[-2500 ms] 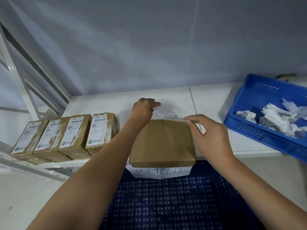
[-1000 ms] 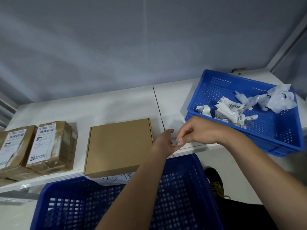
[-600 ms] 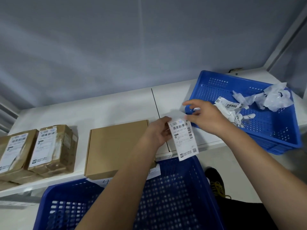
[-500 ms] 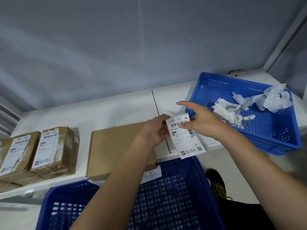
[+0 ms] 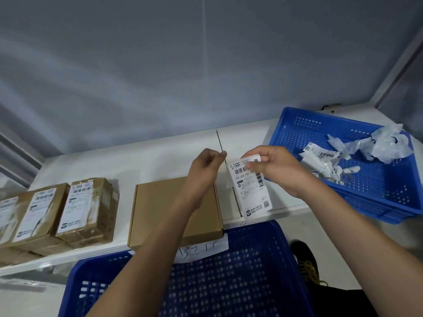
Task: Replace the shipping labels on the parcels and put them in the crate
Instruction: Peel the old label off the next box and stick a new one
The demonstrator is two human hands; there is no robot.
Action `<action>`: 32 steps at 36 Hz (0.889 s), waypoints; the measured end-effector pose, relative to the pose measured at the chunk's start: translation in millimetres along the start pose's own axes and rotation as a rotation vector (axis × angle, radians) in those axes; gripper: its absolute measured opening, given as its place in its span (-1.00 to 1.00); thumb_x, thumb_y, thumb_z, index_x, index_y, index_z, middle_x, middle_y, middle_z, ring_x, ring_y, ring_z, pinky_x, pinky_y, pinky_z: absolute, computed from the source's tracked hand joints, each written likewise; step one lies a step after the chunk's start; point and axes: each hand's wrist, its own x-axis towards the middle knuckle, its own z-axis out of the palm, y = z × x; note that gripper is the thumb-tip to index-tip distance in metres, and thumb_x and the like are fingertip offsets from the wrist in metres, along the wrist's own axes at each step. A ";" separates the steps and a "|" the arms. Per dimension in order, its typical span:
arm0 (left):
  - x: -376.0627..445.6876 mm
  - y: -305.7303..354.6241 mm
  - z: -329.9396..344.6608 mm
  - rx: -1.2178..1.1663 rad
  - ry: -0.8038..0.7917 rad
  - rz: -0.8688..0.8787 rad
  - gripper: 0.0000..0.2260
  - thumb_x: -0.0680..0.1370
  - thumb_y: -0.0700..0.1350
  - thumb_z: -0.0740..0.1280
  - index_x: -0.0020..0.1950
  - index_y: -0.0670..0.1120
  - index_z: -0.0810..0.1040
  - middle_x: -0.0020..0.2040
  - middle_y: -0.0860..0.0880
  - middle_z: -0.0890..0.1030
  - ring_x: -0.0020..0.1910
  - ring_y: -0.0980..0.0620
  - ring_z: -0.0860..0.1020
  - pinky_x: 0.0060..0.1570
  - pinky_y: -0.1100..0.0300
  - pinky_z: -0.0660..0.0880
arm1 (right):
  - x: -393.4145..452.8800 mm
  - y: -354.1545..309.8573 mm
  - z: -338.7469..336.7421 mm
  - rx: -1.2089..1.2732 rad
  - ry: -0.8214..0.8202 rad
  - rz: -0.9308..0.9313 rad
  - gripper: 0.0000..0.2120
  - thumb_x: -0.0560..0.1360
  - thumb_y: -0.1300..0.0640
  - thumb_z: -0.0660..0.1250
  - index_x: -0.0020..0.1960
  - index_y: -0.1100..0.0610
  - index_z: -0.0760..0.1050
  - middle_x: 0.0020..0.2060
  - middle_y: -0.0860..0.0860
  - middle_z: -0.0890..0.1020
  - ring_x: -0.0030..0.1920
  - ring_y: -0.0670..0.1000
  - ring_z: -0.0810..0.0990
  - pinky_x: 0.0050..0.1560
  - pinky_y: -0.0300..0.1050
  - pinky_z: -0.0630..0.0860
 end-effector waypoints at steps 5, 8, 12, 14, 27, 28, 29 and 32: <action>-9.6 4.9 0.4 -0.209 -0.466 -0.124 -0.53 0.65 0.29 0.09 0.41 0.11 0.52 0.25 -0.01 0.67 0.30 -0.03 0.59 0.36 -0.07 0.47 | -0.6 -5.1 4.5 0.214 -0.019 0.010 -0.86 0.57 0.28 0.37 0.09 0.14 0.64 -0.02 0.16 0.73 0.05 0.15 0.71 0.12 0.10 0.61; -10.5 -2.2 5.9 -0.248 -0.511 -0.221 -0.42 0.55 0.37 0.07 0.39 0.09 0.52 0.29 -0.07 0.65 0.32 -0.10 0.58 0.35 -0.10 0.49 | -1.5 -8.9 5.4 0.291 0.011 0.010 -0.85 0.59 0.31 0.34 0.10 0.16 0.63 -0.03 0.20 0.72 -0.04 0.13 0.70 0.01 0.03 0.63; -10.2 -12.9 7.6 -0.404 -0.543 -0.293 -0.43 0.57 0.36 0.03 0.47 0.15 0.44 0.35 -0.03 0.61 0.36 -0.09 0.56 0.31 -0.09 0.52 | 0.4 -14.4 4.6 0.412 0.039 0.038 -0.82 0.61 0.30 0.31 0.14 0.16 0.62 -0.10 0.16 0.70 -0.13 0.06 0.67 -0.15 -0.11 0.59; -7.9 -19.9 8.6 -0.484 -0.566 -0.303 -0.42 0.60 0.37 0.02 0.53 0.13 0.39 0.42 -0.04 0.56 0.42 -0.11 0.51 0.42 -0.19 0.42 | 0.4 -17.7 5.2 0.437 0.049 0.063 -0.79 0.60 0.29 0.31 0.18 0.12 0.62 -0.12 0.14 0.71 -0.15 0.05 0.68 -0.20 -0.12 0.59; 2.8 -21.8 22.2 -0.848 -0.556 -0.399 -0.30 0.61 0.38 -0.01 0.57 -0.04 0.34 0.48 -0.15 0.48 0.42 -0.17 0.49 0.28 -0.14 0.52 | -0.3 -26.4 11.7 0.578 0.134 0.060 -0.76 0.59 0.31 0.31 0.22 0.14 0.60 -0.10 0.18 0.70 -0.15 0.09 0.69 -0.22 -0.09 0.61; 4.3 -19.8 23.7 -0.868 -0.531 -0.409 -0.31 0.63 0.38 -0.03 0.56 -0.05 0.37 0.46 -0.15 0.50 0.39 -0.17 0.52 0.25 -0.13 0.54 | 0.0 -27.3 12.0 0.580 0.148 0.050 -0.77 0.58 0.31 0.31 0.19 0.15 0.61 -0.11 0.18 0.69 -0.16 0.09 0.69 -0.21 -0.08 0.61; 6.6 -18.5 25.4 -0.887 -0.499 -0.421 -0.34 0.64 0.37 -0.02 0.54 -0.05 0.40 0.44 -0.15 0.52 0.35 -0.16 0.56 0.20 -0.12 0.56 | 0.3 -27.9 11.7 0.576 0.168 0.044 -0.79 0.58 0.31 0.31 0.15 0.16 0.63 -0.13 0.17 0.69 -0.17 0.09 0.68 -0.21 -0.07 0.60; 22.3 -21.5 30.7 -0.912 -0.365 -0.473 -0.52 0.71 0.13 0.12 0.50 -0.12 0.44 0.31 -0.18 0.59 0.19 -0.16 0.62 0.09 -0.09 0.61 | 2.4 -27.4 9.1 0.556 0.239 0.032 -0.83 0.56 0.33 0.30 -0.01 0.15 0.63 -0.20 0.14 0.68 -0.23 0.07 0.66 -0.25 -0.08 0.57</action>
